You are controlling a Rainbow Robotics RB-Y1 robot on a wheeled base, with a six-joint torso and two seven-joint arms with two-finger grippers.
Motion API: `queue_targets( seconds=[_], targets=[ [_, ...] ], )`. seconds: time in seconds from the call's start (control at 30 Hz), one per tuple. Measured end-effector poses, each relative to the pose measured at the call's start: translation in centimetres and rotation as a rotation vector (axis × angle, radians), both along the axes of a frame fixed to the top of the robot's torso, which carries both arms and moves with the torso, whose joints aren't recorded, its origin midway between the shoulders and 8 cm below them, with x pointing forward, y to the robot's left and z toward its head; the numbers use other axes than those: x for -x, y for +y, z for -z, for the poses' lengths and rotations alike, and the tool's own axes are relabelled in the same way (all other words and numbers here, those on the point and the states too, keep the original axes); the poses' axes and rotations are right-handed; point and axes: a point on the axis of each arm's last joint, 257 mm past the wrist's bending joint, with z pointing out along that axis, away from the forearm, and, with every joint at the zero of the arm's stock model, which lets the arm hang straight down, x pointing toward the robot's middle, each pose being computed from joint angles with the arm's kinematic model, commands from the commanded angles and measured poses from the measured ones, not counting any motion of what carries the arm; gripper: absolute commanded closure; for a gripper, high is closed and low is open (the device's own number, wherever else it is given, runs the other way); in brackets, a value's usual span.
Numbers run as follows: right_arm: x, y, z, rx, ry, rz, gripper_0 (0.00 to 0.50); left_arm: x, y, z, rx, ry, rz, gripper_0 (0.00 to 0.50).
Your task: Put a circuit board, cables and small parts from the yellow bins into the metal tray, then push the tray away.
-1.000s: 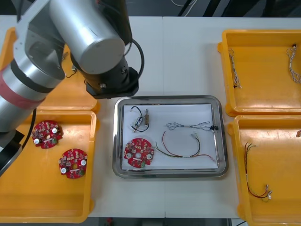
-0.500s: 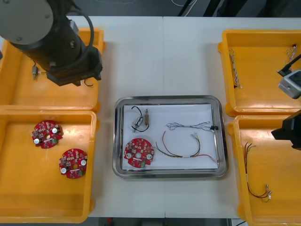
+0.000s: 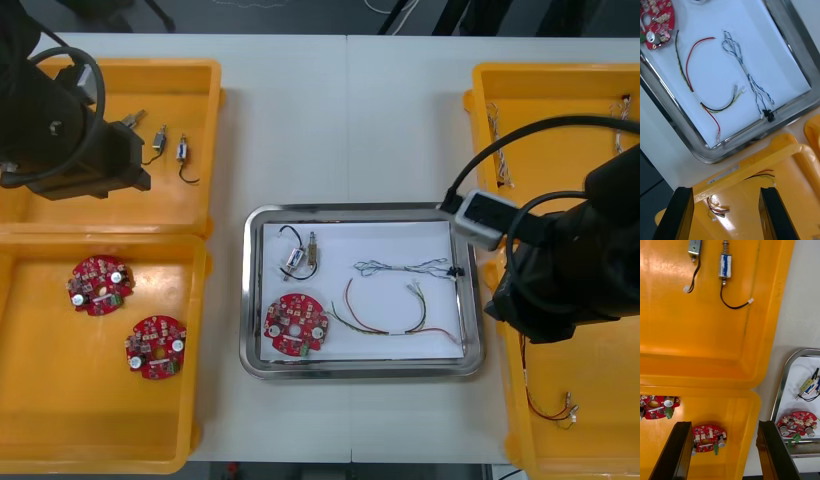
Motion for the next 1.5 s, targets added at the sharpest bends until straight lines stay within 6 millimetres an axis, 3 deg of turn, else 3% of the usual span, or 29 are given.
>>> queue_targets(
  seconds=[0.2, 0.4, 0.7, 1.1, 1.5],
  targets=[
    [0.3, 3.1, 1.7, 0.093, -0.021, -0.139, 0.000, 0.9, 2.1, 0.6, 0.035, 0.001, -0.056, 0.000],
    [0.6, 5.7, 3.7, 0.261, -0.073, -0.467, 0.000, 1.8, 4.2, 1.7, 0.041, 0.011, -0.078, 0.000],
    [1.4, 8.6, 7.8, 0.307, -0.035, -0.611, 0.000, 3.8, 6.5, 3.7, -0.033, 0.030, 0.021, 0.000],
    [2.5, 12.1, 12.4, 0.298, -0.024, -0.684, 0.000, 6.2, 8.8, 5.4, -0.070, 0.057, 0.008, 0.000],
    [2.6, 12.5, 16.3, 0.329, 0.011, -0.681, 0.000, 6.6, 9.5, 5.9, -0.102, 0.066, 0.027, 0.000]
  ],
)
